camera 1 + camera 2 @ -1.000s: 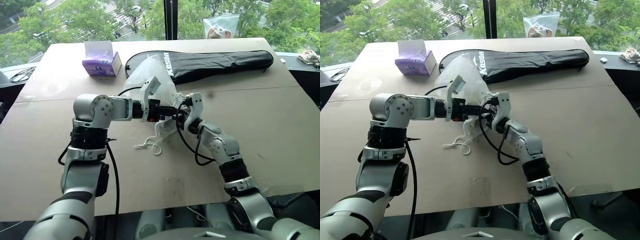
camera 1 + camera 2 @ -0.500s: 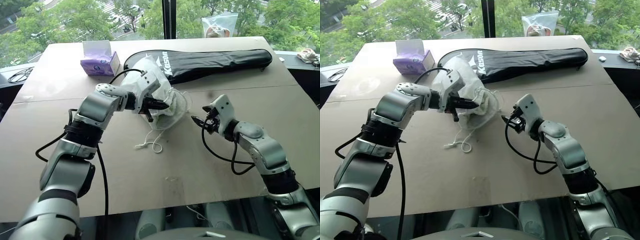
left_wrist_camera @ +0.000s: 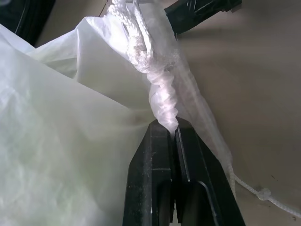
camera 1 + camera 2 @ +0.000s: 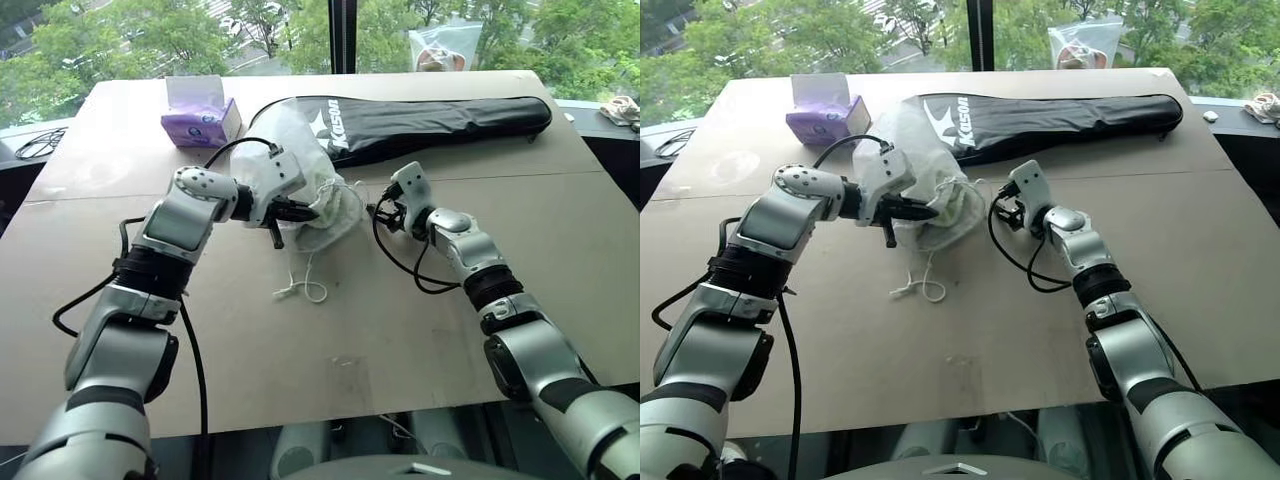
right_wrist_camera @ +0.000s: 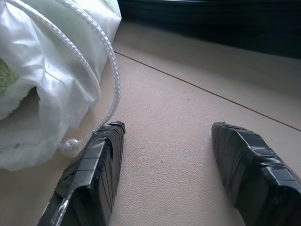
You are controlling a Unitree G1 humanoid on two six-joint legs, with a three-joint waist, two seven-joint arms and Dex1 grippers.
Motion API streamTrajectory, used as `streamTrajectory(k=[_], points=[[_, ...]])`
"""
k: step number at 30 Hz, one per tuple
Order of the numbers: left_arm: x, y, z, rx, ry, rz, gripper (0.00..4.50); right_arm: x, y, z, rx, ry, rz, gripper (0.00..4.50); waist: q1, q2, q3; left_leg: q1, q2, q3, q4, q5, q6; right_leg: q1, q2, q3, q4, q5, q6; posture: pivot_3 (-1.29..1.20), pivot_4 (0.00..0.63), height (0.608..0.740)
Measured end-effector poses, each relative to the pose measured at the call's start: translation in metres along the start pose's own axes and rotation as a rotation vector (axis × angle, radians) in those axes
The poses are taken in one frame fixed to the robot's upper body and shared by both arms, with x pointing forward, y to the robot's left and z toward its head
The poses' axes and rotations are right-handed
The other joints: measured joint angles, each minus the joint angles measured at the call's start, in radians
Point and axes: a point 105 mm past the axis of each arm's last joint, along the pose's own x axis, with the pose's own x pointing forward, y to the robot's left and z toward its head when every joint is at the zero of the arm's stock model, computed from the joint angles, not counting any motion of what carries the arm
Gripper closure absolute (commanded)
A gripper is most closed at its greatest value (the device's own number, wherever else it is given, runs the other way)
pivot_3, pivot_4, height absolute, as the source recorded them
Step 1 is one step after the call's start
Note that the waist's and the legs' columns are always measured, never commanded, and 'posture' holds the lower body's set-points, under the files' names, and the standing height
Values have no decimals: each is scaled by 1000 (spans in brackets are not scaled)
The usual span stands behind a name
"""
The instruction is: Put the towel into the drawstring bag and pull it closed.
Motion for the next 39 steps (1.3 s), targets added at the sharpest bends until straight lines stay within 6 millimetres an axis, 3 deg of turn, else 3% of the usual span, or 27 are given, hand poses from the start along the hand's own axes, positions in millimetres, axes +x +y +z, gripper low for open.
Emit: streamTrajectory(k=[5, 11, 15, 23, 31, 34, 39], points=[[-3, 2, 2, -17, -9, 23, 4500, -1, 11, 6, 33, -37, 86, 1376, 1, 0, 0, 0, 0, -1, 4, 0, 0, 0, 0, 1, 5, 0, 0, 0, 150, 740], [-7, 2, 9, -75, -72, 31, 4500, -34, 4, 16, 43, -90, 124, 1376, 6, 0, 0, 0, 0, -2, 7, -1, 0, 0, -1, 1, 8, 0, 0, 0, 150, 740], [-5, -8, 16, -82, -111, -21, 4500, -43, 3, 20, 37, -91, 123, 1376, 1, 1, 0, 2, 1, -2, 7, -1, -1, 0, -1, 1, 11, 0, 0, 0, 150, 740], [-3, -20, 25, -75, -143, -81, 4500, -40, 10, 24, 38, -100, 135, 1376, 3, 1, 0, 2, 1, -1, 8, -1, -1, 0, -1, 1, 12, 0, 0, 0, 150, 740], [-2, -22, 22, -82, -138, -89, 4500, -32, 13, 6, -14, -29, 114, 1376, 4, 1, 0, 2, 1, -1, 8, -1, -1, 0, -1, 1, 12, 0, 0, 0, 150, 740], [-2, -26, 23, -69, -141, -96, 4500, -26, 15, 4, -16, -32, 106, 2019, 3, 1, 0, 2, 1, -1, 8, -1, -1, 0, -1, 2, 12, 0, 0, 0, 150, 740], [-1, -30, 22, -57, -153, -113, 4500, -17, 23, 8, -3, -65, 80, 4241, 2, 1, 0, 2, 1, -1, 8, -1, -1, 0, -1, 2, 12, 0, 0, 0, 150, 740]])
